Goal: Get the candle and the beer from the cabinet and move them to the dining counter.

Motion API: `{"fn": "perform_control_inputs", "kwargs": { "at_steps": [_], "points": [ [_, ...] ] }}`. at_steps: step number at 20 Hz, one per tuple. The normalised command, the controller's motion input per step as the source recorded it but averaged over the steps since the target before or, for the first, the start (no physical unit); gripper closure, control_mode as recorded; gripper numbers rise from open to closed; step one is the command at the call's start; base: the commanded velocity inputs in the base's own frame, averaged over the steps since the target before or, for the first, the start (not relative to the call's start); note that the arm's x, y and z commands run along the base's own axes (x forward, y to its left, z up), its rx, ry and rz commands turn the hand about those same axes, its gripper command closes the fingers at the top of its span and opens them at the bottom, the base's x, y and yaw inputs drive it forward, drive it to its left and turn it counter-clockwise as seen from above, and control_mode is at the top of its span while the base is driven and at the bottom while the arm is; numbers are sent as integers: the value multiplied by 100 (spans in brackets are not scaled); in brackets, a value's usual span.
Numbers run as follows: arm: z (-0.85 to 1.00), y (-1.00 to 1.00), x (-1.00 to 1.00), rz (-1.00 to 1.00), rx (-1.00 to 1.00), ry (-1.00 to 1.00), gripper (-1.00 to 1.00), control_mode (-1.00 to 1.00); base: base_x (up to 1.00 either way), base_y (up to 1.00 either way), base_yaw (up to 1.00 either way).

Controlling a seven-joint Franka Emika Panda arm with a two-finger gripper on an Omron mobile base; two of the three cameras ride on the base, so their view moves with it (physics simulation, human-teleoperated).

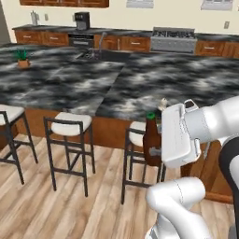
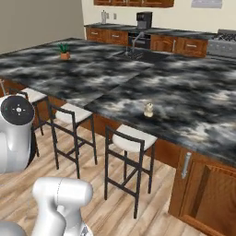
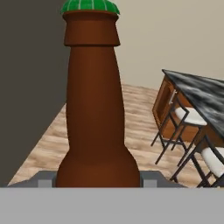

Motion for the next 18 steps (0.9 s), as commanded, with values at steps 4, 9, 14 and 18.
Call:
{"fn": "perform_control_inputs", "kwargs": {
  "at_steps": [4, 9, 14, 18],
  "points": [
    [0, 0, 0, 0, 0, 0, 100, 100, 76, 82, -44],
    [0, 0, 0, 0, 0, 0, 100, 100, 76, 81, -44],
    [0, 0, 0, 0, 0, 0, 100, 100, 76, 78, -44],
    [0, 0, 0, 0, 0, 0, 100, 100, 73, 64, -42]
  ]
}}
